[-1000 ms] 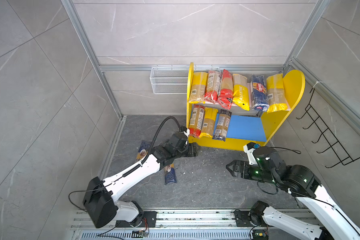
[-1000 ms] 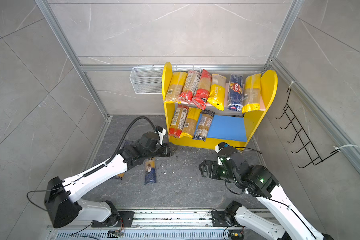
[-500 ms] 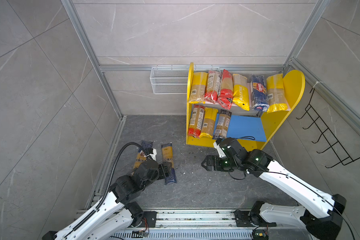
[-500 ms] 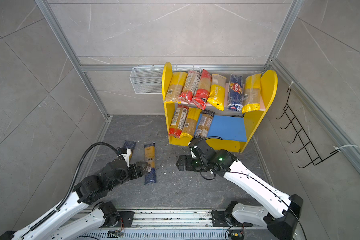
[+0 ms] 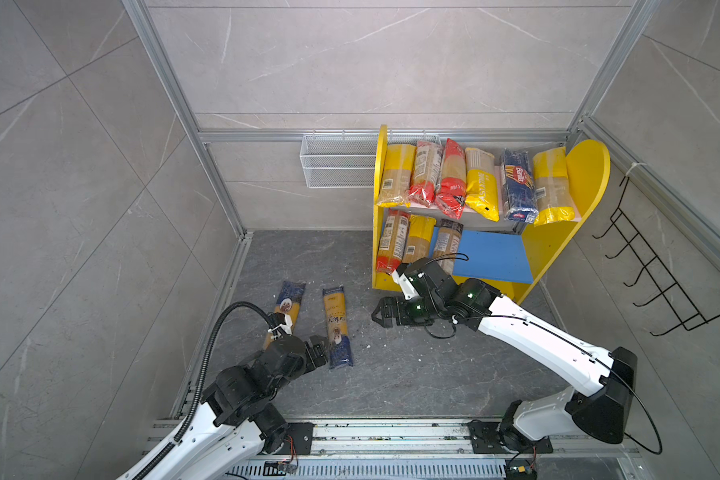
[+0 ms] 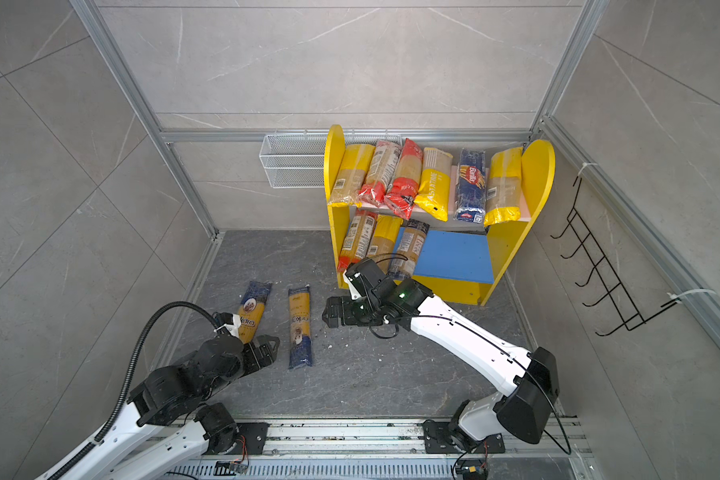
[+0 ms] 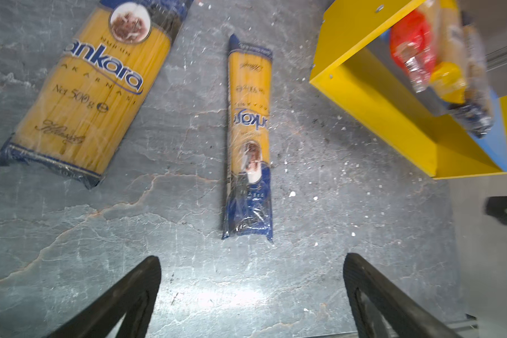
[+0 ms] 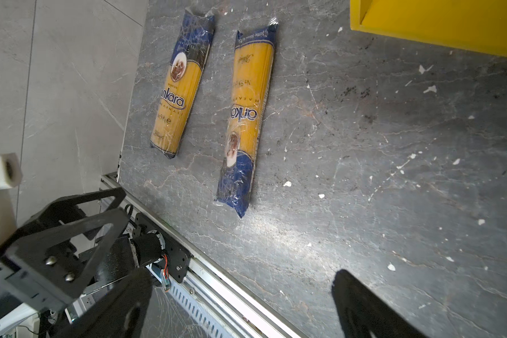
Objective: Place and organize the pasta boxes and bags onto the shelf
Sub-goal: 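Lower the left gripper onto the narrow floor bag while moving the right gripper forward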
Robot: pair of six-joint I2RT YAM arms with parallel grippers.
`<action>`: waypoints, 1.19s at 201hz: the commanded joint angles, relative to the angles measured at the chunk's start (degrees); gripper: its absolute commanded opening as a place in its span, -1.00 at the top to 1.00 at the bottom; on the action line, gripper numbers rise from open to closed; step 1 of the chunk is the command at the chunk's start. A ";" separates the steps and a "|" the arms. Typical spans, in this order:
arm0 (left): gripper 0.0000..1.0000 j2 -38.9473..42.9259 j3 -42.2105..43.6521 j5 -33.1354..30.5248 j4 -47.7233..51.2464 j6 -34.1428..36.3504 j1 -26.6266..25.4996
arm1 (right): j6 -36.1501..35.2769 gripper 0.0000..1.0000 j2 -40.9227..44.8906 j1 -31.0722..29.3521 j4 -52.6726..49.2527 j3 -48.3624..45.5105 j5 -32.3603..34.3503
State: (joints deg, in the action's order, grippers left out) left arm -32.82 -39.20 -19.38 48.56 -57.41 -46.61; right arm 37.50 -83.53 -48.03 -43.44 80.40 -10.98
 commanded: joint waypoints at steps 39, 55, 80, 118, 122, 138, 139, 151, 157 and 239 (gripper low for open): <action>-1.00 -7.40 6.89 -1.25 -13.07 -3.51 -0.09 | -3.19 -1.00 0.59 -0.13 -2.80 1.96 2.30; -0.99 -9.89 8.42 -2.00 -17.07 -3.45 -0.34 | -3.93 -1.00 1.31 0.11 -4.54 2.11 2.93; -1.00 -14.97 9.69 -3.16 -22.54 -3.02 -1.00 | -4.80 -1.00 3.33 0.87 -7.11 1.26 3.93; -1.00 -24.00 9.35 -10.79 -26.25 -4.47 -5.78 | -4.85 -1.00 8.32 2.86 -10.22 -1.49 4.63; -1.00 -24.84 9.40 -11.52 -26.85 -4.60 -6.47 | -4.81 -1.00 8.81 3.15 -10.65 -1.79 4.80; -1.00 -28.63 9.15 -14.18 -28.42 -5.99 -8.34 | -4.98 -1.00 10.93 3.81 -12.29 -2.68 5.60; -0.99 -28.84 9.15 -14.32 -28.51 -6.02 -8.42 | -4.98 -1.00 11.10 3.86 -12.42 -2.78 5.66; -0.99 -31.82 8.79 -16.10 -29.17 -7.21 -9.57 | -5.11 -1.00 12.76 4.56 -13.60 -3.43 5.97; -0.99 -33.39 8.54 -16.37 -29.73 -7.45 -9.81 | -5.12 -1.00 13.55 4.73 -14.20 -3.76 6.14; -1.00 -46.96 6.38 -16.68 -32.97 -12.65 -12.35 | -5.99 -0.99 20.70 7.70 -19.65 -6.47 7.73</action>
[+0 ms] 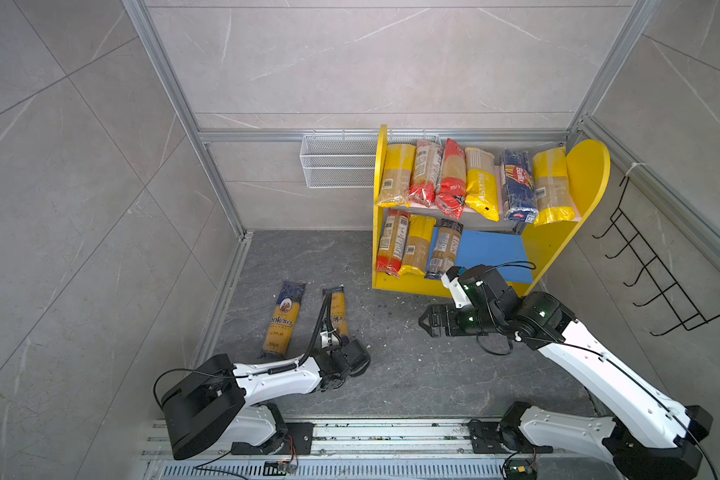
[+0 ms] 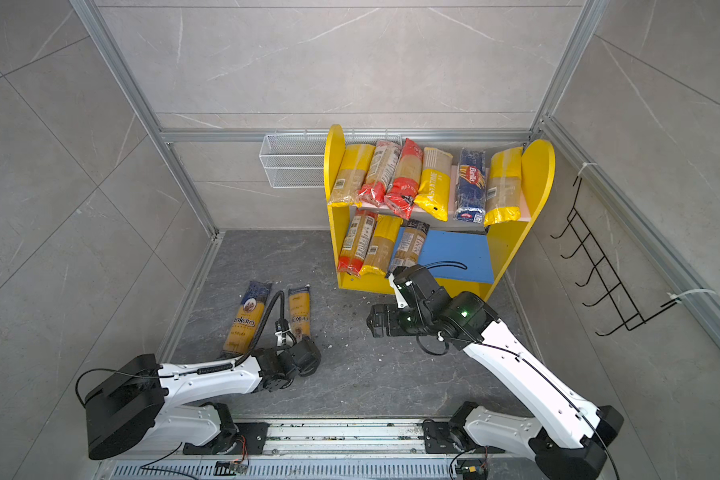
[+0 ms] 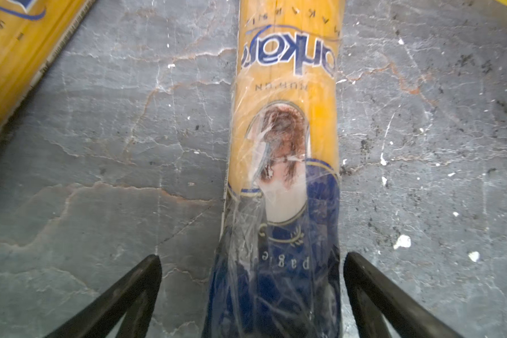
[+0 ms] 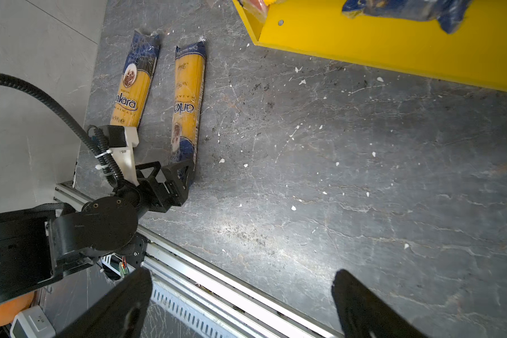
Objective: Place and organize the pasta boxes and bags onto the shelf
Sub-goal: 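Lower the left gripper onto the narrow floor bag while moving the right gripper forward, then close the left gripper on the end of the narrow blue-and-yellow bag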
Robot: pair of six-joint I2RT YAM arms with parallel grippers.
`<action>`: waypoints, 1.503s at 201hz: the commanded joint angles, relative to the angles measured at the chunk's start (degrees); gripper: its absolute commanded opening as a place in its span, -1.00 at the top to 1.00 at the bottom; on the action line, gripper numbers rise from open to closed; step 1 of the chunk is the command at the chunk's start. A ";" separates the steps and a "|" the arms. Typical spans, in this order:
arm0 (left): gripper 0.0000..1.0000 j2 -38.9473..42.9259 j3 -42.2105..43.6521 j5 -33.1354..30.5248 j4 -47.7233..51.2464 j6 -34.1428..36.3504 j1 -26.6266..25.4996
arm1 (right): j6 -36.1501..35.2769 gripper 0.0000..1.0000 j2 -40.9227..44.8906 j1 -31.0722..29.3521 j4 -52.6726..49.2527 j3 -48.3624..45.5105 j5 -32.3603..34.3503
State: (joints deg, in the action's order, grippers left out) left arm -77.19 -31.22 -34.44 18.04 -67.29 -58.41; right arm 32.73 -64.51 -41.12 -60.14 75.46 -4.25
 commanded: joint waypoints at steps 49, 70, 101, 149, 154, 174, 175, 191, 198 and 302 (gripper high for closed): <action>-0.98 -10.04 -3.57 -0.91 -3.97 -5.58 -2.94 | -2.76 -1.00 2.97 2.55 -4.53 -1.42 -0.05; -0.58 -11.70 -3.15 -0.29 -4.84 -7.34 -3.95 | -3.34 -1.00 3.12 3.18 -5.16 -0.97 -0.56; 0.17 -11.99 -3.01 1.16 -3.46 -7.73 -4.82 | -3.67 -1.00 3.34 3.68 -5.43 -0.76 -1.28; 1.00 -6.09 -1.10 1.00 1.97 -7.78 -5.92 | -3.21 -1.00 3.74 4.30 -3.92 -1.24 -2.46; 1.00 -4.97 -0.81 0.87 2.50 -7.74 -5.92 | -3.13 -1.00 3.69 4.34 -3.63 -1.30 -2.66; 1.00 -1.10 0.02 0.26 4.71 -7.03 -5.92 | -2.58 -0.99 3.69 4.50 -2.06 -1.85 -3.42; 1.00 -0.89 0.06 0.25 4.85 -7.01 -5.92 | -2.54 -0.99 3.69 4.49 -1.99 -1.87 -3.50; 1.00 2.30 0.48 -0.40 6.42 -5.89 -6.01 | -2.05 -1.00 3.53 4.56 -0.59 -2.27 -4.23; 1.00 3.87 0.68 -0.69 7.17 -5.31 -6.01 | -1.80 -1.00 3.44 4.56 0.02 -2.40 -4.63; 1.00 36.20 3.28 -2.92 13.57 10.61 -6.27 | 0.18 -1.00 0.97 4.91 6.98 -2.21 -7.74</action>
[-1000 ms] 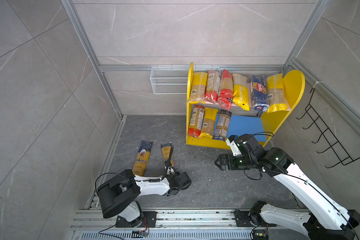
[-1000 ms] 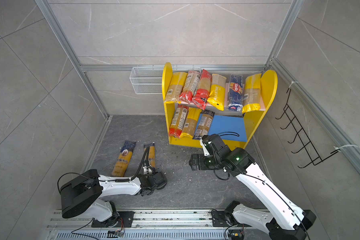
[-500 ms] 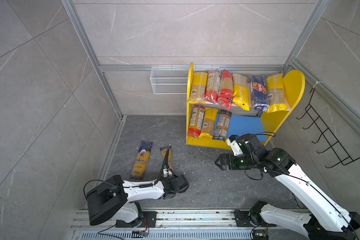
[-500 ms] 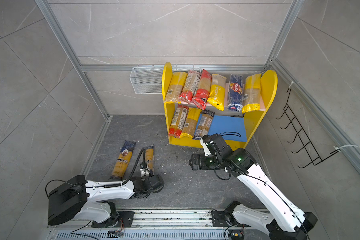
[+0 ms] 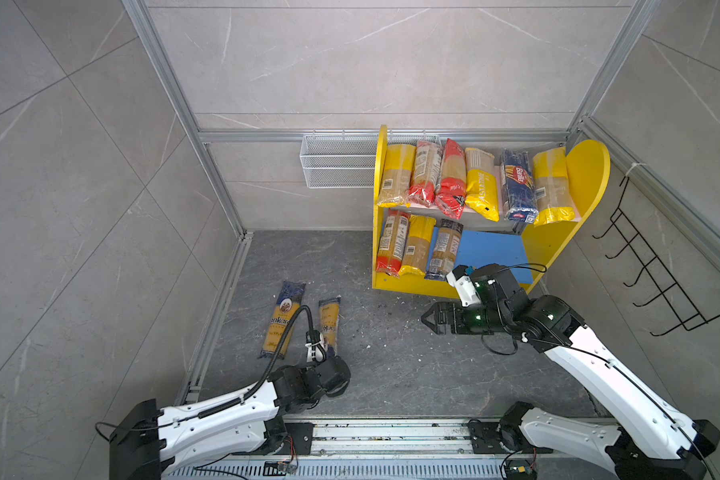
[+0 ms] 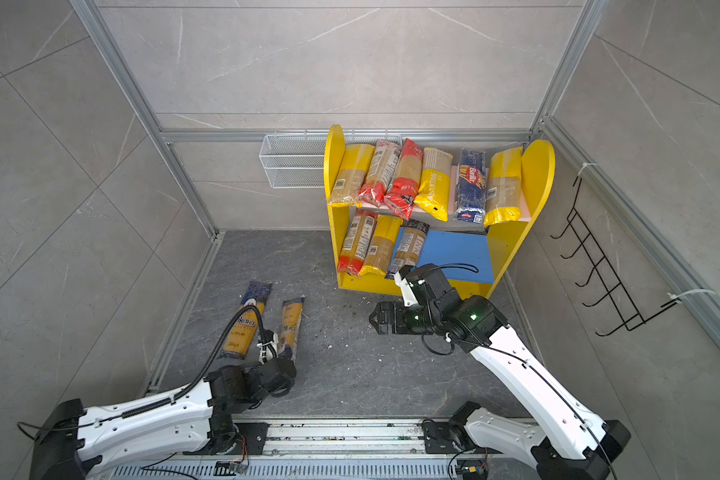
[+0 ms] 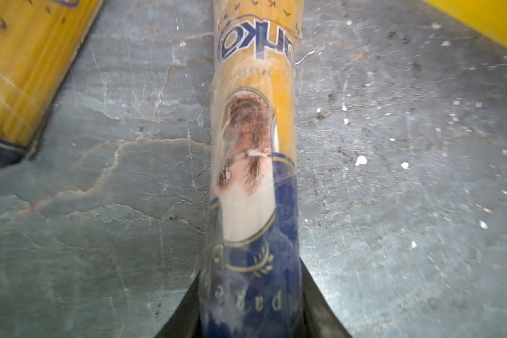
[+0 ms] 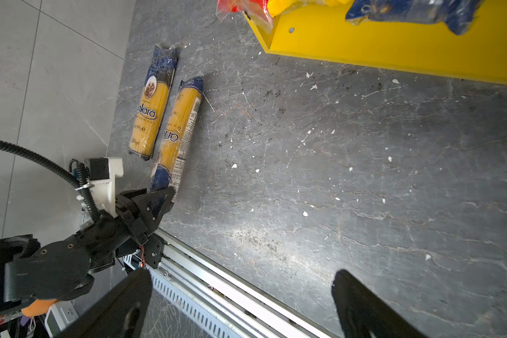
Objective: Place and organize the pasta boxes and bags onto the shelf
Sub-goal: 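Close the left gripper on the end of the narrow blue-and-yellow bag, then carry the bag upright to the blue shelf while drawing the right gripper back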
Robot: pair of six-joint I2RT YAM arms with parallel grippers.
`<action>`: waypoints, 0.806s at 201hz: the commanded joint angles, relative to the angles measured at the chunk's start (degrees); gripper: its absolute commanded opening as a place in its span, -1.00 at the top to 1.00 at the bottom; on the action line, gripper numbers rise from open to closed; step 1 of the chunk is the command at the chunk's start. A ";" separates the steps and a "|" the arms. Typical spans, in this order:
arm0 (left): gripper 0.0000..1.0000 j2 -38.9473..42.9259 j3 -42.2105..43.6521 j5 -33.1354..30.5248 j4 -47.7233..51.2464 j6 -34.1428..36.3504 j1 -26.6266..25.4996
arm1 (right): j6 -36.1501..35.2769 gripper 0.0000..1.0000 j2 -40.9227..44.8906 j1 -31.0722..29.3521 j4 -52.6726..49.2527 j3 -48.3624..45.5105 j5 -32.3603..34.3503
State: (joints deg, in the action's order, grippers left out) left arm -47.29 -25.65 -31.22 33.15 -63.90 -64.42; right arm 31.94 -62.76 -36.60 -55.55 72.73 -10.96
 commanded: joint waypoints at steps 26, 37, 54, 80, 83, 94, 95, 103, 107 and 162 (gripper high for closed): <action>1.00 10.61 -4.29 -5.37 0.54 11.10 -0.26 | 1.69 -0.99 -0.69 0.53 3.80 0.28 -1.19; 1.00 11.48 -5.67 -4.96 1.65 12.44 -0.26 | 1.96 -0.99 -0.56 0.49 4.17 0.17 -1.09; 1.00 12.12 -7.83 -4.14 2.89 14.39 -0.26 | 2.07 -1.00 -0.24 0.57 4.40 0.27 -0.41; 1.00 12.09 -11.72 -2.85 4.51 16.86 -0.22 | 1.97 -1.00 0.48 0.80 3.20 1.41 1.58; 1.00 12.05 -12.32 -2.69 4.70 17.07 -0.26 | 1.84 -1.00 0.65 0.75 3.03 1.54 1.76; 1.00 11.92 -13.85 -1.86 4.97 18.14 -0.24 | 1.86 -1.00 1.06 0.81 2.33 2.03 2.55; 1.00 11.89 -14.05 -1.80 4.99 18.21 -0.25 | 1.83 -1.00 1.10 0.82 2.26 2.09 2.62; 1.00 11.70 -15.21 -1.21 5.21 18.61 -0.26 | 1.90 -1.00 1.52 0.87 1.87 2.15 3.14; 1.00 11.57 -15.74 -0.81 5.34 18.92 -0.26 | 1.94 -1.00 1.80 0.84 1.66 2.23 3.41; 1.00 10.12 -20.89 4.64 5.38 21.76 -0.26 | 3.38 -1.00 6.22 0.87 -1.39 1.93 7.49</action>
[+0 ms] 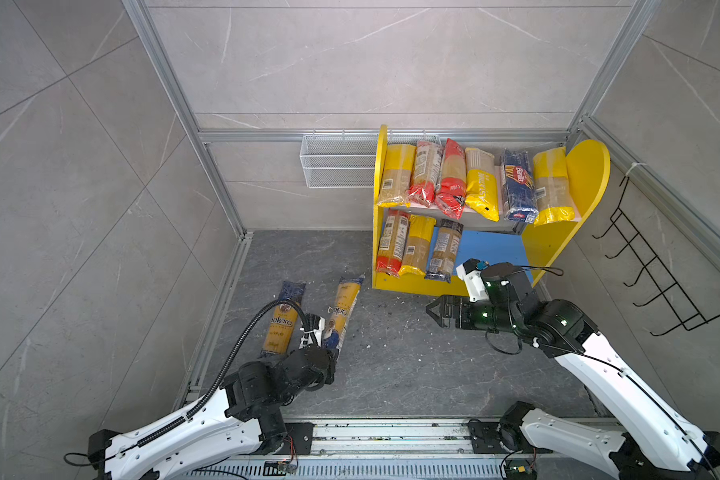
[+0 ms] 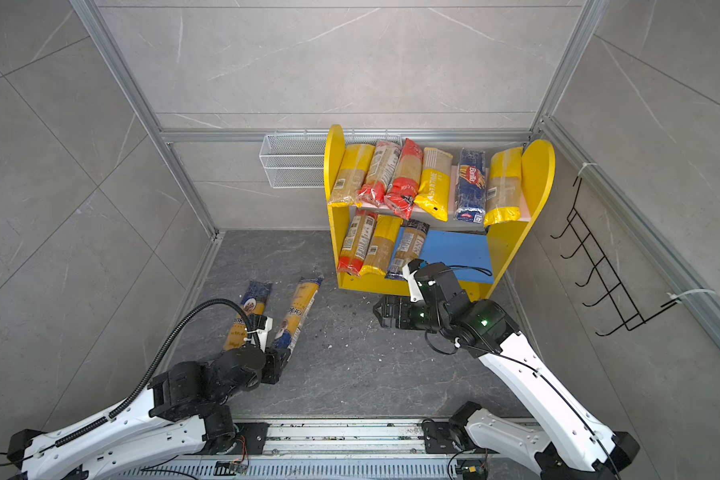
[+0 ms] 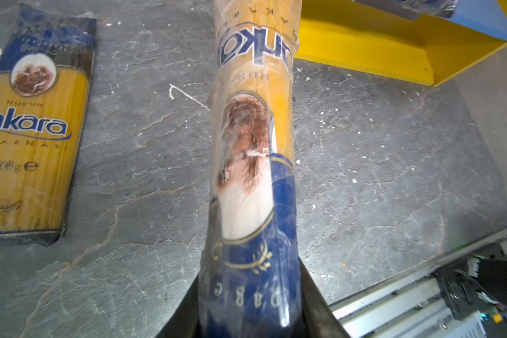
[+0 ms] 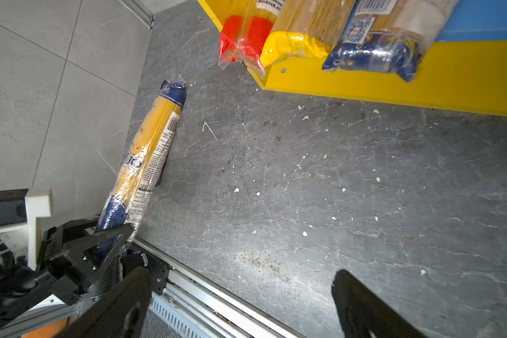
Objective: Place and organize the pasta boxes and bags onto the shelf
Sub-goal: 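Carry the bag upright to the blue shelf while drawing the right gripper back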
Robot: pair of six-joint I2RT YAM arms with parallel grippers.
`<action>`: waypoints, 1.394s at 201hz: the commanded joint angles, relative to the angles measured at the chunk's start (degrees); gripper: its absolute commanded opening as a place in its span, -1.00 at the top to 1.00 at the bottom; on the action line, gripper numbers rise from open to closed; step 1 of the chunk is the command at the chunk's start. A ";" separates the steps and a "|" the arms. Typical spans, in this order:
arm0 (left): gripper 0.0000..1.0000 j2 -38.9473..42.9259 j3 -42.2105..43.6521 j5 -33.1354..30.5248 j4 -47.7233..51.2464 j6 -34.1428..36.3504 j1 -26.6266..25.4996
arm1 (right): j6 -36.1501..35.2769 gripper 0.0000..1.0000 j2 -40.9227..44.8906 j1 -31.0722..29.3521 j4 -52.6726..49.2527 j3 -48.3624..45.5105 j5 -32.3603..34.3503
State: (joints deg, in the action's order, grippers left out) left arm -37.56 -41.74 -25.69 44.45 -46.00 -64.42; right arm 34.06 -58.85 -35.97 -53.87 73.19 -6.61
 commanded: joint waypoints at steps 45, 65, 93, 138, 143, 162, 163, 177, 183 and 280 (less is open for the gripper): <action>1.00 -2.30 -7.63 5.06 -8.84 5.59 -0.26 | 1.29 -1.00 4.35 0.18 -6.74 3.15 5.88; 1.00 -3.86 -8.54 6.90 -10.89 6.17 -0.35 | 1.02 -0.99 4.45 0.20 -8.01 4.38 6.50; 1.00 -6.56 -10.99 7.85 -12.76 7.87 -0.61 | 0.69 -0.99 4.66 0.19 -9.40 5.67 7.05; 1.00 -12.14 -16.06 8.76 -16.99 12.35 -0.70 | 0.91 -0.99 5.74 0.28 -10.96 6.61 7.65; 1.00 -12.57 -16.37 8.85 -17.82 12.78 -0.70 | 0.83 -1.00 5.90 0.24 -11.31 6.86 7.83; 1.00 -14.71 -17.42 9.14 -20.93 14.34 -0.71 | 0.57 -0.99 6.46 0.32 -12.92 7.99 8.73; 1.00 -14.81 -17.46 9.16 -21.04 14.43 -0.66 | 0.57 -0.99 6.46 0.26 -13.01 8.05 8.77; 1.00 -16.90 -18.94 9.38 -22.61 15.69 -0.70 | 0.30 -0.99 6.80 0.29 -14.27 9.20 9.56; 1.00 -18.01 -19.71 9.51 -23.10 16.29 -0.70 | 0.22 -0.99 6.95 0.29 -14.65 9.70 9.89; 1.00 -41.60 -36.15 18.71 -38.13 22.45 5.35 | 1.57 -1.00 11.75 0.22 -20.30 12.47 13.81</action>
State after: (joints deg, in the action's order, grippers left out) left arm -76.79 -70.78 -9.69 23.62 -26.52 -61.87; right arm 34.96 -48.75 -35.97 -71.00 84.77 4.58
